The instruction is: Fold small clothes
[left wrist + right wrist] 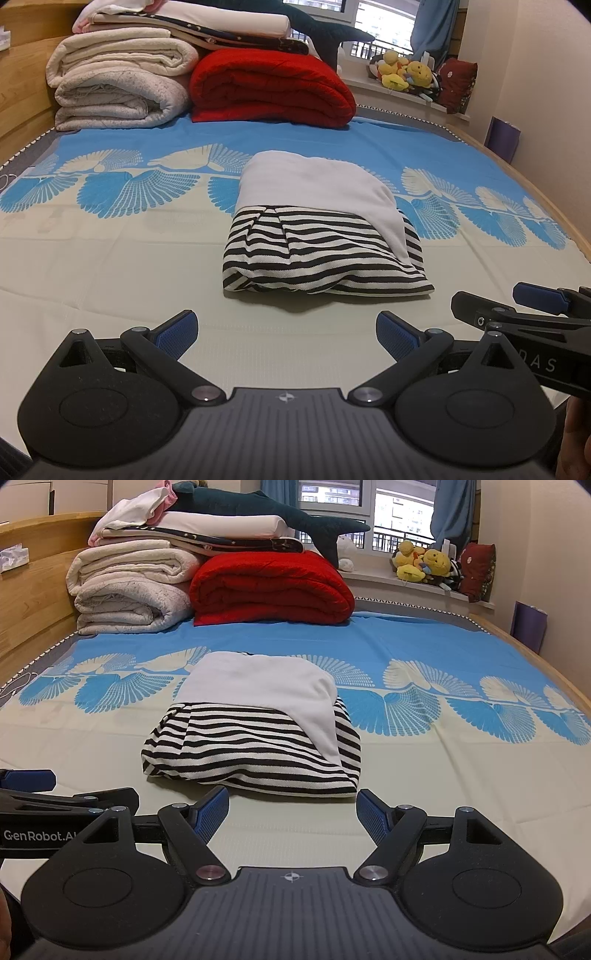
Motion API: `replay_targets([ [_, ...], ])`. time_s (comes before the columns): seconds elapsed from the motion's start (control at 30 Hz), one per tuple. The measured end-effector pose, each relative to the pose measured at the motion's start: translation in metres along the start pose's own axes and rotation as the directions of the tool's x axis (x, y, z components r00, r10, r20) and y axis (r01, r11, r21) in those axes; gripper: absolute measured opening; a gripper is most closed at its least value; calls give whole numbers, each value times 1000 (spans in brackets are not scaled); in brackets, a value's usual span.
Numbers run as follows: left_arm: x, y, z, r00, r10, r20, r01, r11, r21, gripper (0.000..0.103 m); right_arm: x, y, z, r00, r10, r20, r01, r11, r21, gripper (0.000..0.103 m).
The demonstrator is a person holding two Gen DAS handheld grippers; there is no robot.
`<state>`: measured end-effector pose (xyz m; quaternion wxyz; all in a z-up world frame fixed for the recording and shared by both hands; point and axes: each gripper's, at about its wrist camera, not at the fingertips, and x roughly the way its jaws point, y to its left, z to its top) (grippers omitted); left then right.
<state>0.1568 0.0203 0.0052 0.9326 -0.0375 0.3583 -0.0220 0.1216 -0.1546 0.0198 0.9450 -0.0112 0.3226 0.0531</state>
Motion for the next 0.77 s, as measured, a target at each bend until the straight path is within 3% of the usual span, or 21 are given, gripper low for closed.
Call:
replay_targets([
  [0.77,-2,-1,0,1000,-7,11,7,1000,14,102,0,-1,0,1000,0,0,0,1000,-1,77],
])
